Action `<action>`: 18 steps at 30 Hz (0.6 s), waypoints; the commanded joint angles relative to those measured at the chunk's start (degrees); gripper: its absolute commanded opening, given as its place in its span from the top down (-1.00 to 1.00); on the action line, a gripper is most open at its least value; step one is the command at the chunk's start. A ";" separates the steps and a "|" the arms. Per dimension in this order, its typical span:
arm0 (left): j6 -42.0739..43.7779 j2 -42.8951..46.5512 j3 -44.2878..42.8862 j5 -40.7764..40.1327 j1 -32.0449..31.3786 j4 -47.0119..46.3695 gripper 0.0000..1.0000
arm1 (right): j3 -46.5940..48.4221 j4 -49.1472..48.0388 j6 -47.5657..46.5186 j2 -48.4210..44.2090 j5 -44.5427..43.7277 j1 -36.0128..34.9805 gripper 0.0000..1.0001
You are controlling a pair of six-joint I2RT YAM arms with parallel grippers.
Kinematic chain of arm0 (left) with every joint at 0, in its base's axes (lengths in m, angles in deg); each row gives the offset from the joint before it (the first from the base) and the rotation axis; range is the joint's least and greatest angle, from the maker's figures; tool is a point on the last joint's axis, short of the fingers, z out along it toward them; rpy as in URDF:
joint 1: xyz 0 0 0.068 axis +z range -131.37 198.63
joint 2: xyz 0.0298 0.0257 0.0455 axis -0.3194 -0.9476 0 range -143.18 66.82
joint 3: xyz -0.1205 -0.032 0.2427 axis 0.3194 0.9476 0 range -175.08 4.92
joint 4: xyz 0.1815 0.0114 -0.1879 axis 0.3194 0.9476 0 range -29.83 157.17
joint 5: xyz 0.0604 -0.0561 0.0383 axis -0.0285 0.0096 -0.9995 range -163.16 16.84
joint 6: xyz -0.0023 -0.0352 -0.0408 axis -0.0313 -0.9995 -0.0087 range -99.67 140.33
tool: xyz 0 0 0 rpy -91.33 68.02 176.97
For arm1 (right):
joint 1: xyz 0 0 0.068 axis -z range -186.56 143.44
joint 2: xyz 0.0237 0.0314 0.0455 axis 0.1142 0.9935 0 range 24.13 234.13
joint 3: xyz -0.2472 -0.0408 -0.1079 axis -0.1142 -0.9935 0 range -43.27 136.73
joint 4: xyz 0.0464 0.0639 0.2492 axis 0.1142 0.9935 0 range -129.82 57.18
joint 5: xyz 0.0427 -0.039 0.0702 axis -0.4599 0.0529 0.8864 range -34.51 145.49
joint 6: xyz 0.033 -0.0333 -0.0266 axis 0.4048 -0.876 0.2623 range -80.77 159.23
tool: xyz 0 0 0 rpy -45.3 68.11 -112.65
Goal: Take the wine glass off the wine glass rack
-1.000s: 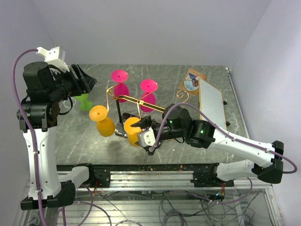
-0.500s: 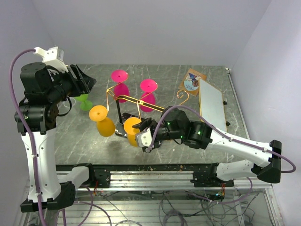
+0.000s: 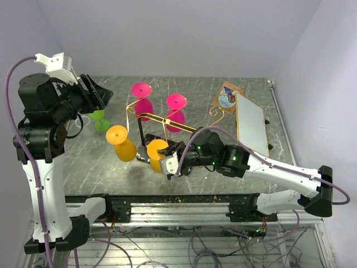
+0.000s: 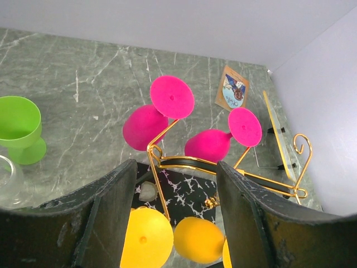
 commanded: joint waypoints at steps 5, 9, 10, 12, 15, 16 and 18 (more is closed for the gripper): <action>-1.23 0.30 -1.04 2.01 -0.43 0.61 -0.37 | -1.33 -1.64 -0.47 -1.39 -0.63 -0.32 0.60; -1.37 0.40 -1.12 1.69 -0.45 0.80 -0.38 | -1.34 -1.75 -0.31 -1.97 -0.28 -0.32 0.70; -1.39 0.36 -1.21 1.71 -0.45 0.78 -0.37 | -1.28 -1.79 -0.30 -2.15 -0.19 -0.33 0.73; -1.48 0.42 -1.22 1.81 -0.43 0.78 -0.38 | -0.99 -1.80 -0.27 -2.29 -0.15 -0.33 0.80; -1.66 0.53 -1.38 1.86 -0.45 0.78 -0.37 | -0.56 -1.72 -0.08 -2.68 -0.33 -0.33 0.91; -1.68 0.57 -1.44 1.96 -0.43 0.85 -0.37 | -0.49 -1.91 0.02 -2.84 -0.49 -0.33 0.93; -1.83 0.60 -1.49 1.98 -0.46 0.70 -0.37 | -0.64 -2.77 0.25 -3.29 -0.97 -0.28 0.97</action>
